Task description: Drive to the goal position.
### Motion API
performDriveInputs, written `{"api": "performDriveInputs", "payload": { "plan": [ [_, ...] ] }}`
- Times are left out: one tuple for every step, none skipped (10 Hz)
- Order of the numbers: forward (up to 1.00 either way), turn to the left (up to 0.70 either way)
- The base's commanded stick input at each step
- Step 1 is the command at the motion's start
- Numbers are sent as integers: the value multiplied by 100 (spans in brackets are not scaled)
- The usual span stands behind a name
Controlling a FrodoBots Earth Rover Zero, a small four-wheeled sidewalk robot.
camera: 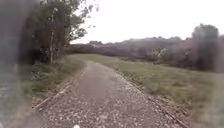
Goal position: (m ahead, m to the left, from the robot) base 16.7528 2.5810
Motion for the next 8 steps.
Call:
{"api": "performDriveInputs", "payload": {
  "plan": [
    [70,0],
    [70,0],
    [70,0],
    [70,0],
    [70,0],
    [70,0],
    [70,0],
    [70,0]
  ]
}}
